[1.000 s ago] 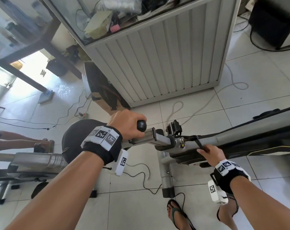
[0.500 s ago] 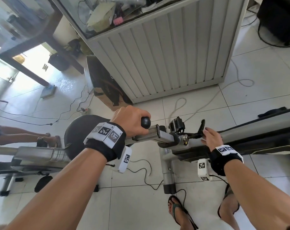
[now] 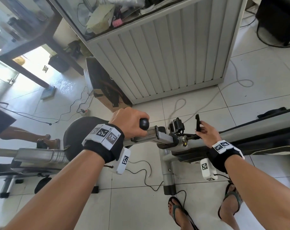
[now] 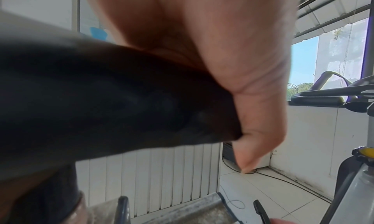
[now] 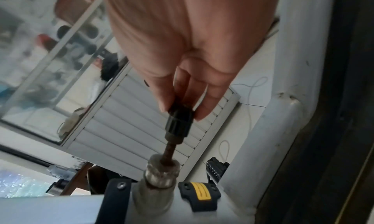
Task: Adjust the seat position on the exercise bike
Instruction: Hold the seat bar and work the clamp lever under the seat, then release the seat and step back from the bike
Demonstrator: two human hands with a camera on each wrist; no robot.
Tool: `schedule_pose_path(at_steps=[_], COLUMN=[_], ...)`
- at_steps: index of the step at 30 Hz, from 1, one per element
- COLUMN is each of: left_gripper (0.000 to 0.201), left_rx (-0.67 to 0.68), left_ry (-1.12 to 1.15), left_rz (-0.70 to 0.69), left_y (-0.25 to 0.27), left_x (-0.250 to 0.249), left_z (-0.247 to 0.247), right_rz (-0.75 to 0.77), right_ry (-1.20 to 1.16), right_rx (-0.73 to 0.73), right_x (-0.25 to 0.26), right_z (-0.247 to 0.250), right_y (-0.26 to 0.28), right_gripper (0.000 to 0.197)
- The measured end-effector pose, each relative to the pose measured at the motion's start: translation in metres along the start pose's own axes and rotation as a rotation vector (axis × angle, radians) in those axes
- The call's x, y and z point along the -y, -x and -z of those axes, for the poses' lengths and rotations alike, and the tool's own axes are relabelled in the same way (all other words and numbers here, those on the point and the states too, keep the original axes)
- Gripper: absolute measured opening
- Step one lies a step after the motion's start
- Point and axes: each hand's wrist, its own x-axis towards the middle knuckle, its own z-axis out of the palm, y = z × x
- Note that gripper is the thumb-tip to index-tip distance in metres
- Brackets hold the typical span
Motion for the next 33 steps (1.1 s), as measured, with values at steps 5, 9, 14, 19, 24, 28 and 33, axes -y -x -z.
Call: schedule_pose_path(at_steps=[5, 9, 14, 19, 24, 28, 33], left_gripper=[0.033, 0.032, 0.030, 0.031, 0.033, 0.033, 0.031], left_rx=[0.011, 0.008, 0.007, -0.009, -0.012, -0.007, -0.020], left_ry=[0.011, 0.000, 0.006, -0.010, -0.014, -0.012, -0.015], left_rz=[-0.008, -0.015, -0.007, -0.019, -0.027, -0.043, -0.059], left_y=[-0.002, -0.002, 0.000, 0.001, 0.001, -0.002, -0.014], left_x=[0.002, 0.002, 0.001, 0.000, -0.001, -0.006, -0.011], left_z=[-0.002, -0.002, 0.000, 0.000, 0.001, -0.008, -0.025], right_rz=[0.001, 0.016, 0.077, 0.172, 0.058, -0.129, -0.223], right_ry=[-0.111, -0.040, 0.152, 0.269, 0.553, 0.485, 0.343], right_rx=[0.024, 0.062, 0.056, 0.175, 0.374, 0.268, 0.094], right_x=[-0.013, 0.001, 0.019, 0.009, -0.061, -0.085, -0.101], right_z=[0.011, 0.008, 0.013, 0.032, 0.043, 0.057, 0.080], right_y=[0.006, -0.003, 0.006, 0.053, 0.109, 0.124, 0.135], right_gripper=[0.039, 0.052, 0.051, 0.050, 0.052, 0.061, 0.040])
